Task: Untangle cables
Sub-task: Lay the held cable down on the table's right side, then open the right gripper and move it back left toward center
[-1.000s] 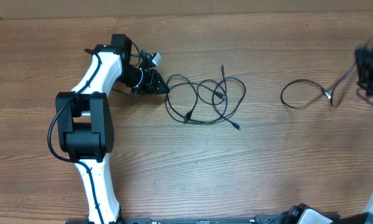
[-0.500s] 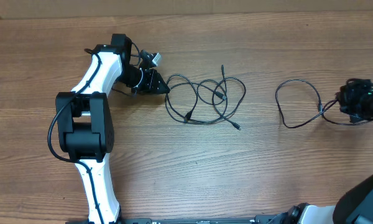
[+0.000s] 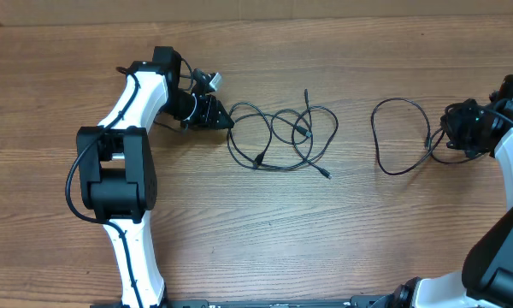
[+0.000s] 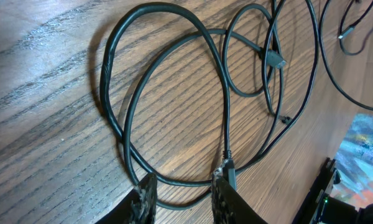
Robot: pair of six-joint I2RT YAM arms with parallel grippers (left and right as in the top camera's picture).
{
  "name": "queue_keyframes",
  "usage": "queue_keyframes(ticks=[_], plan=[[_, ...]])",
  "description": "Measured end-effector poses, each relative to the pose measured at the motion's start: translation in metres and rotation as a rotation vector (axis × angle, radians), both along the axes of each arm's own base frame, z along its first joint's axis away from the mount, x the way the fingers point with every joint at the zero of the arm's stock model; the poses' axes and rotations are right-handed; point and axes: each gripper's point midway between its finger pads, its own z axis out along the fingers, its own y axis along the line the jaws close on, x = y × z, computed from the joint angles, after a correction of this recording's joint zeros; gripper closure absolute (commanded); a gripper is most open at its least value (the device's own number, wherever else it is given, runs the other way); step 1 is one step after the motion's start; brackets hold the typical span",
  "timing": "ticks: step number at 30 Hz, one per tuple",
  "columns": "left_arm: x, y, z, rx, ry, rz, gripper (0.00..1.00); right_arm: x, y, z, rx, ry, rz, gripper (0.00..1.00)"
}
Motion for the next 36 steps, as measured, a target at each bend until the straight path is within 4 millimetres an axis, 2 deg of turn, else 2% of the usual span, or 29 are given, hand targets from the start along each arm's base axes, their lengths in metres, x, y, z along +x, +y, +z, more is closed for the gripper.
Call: queue_keyframes(ticks=[1, 4, 5, 7, 13, 18, 24, 27, 30, 32, 34, 35, 36], plan=[[0.0, -0.001, 0.0, 0.001, 0.0, -0.003, 0.7, -0.002, -0.001, -0.004, 0.0, 0.019, -0.006, 0.63], [-0.001, -0.002, -0.001, 0.005, 0.0, -0.006, 0.7, -0.011, -0.002, -0.017, -0.004, 0.078, -0.004, 0.17], [-0.001, -0.002, -0.001, 0.005, 0.0, -0.006, 0.7, -0.013, -0.002, -0.02, -0.005, 0.094, -0.005, 0.09], [-0.001, -0.001, -0.001, 0.008, 0.0, -0.005, 0.68, -0.018, -0.003, -0.025, -0.011, 0.125, -0.009, 0.0], [-0.001, -0.001, -0.001, 0.008, -0.001, -0.005, 0.66, -0.039, -0.007, -0.034, -0.039, 0.228, -0.028, 0.0], [-0.001, -0.001, -0.001, 0.01, 0.0, -0.005, 0.65, -0.083, -0.015, -0.043, -0.105, 0.425, -0.071, 0.0], [-0.001, -0.001, -0.001, 0.011, 0.0, -0.005, 0.65, -0.134, -0.048, -0.043, -0.313, 0.639, -0.239, 0.0], [-0.001, -0.001, -0.001, 0.011, 0.0, -0.005, 0.65, -0.139, -0.064, -0.039, -0.399, 0.654, -0.3, 0.0], [-0.001, -0.001, -0.001, 0.011, 0.0, -0.005, 0.64, -0.126, -0.071, -0.038, -0.413, 0.594, -0.328, 0.02], [-0.001, -0.001, -0.001, 0.011, 0.0, -0.005, 0.64, -0.104, -0.064, -0.043, -0.354, 0.504, -0.27, 0.17], [-0.001, -0.001, -0.001, 0.011, 0.0, -0.005, 0.64, -0.079, -0.045, -0.047, -0.258, 0.408, -0.154, 0.37], [-0.001, -0.001, -0.001, 0.012, 0.0, -0.005, 0.64, -0.069, -0.034, -0.048, -0.213, 0.368, -0.097, 0.5], [-0.001, -0.001, -0.001, 0.012, -0.001, -0.005, 0.64, -0.061, -0.022, -0.048, -0.172, 0.334, -0.044, 0.67]])
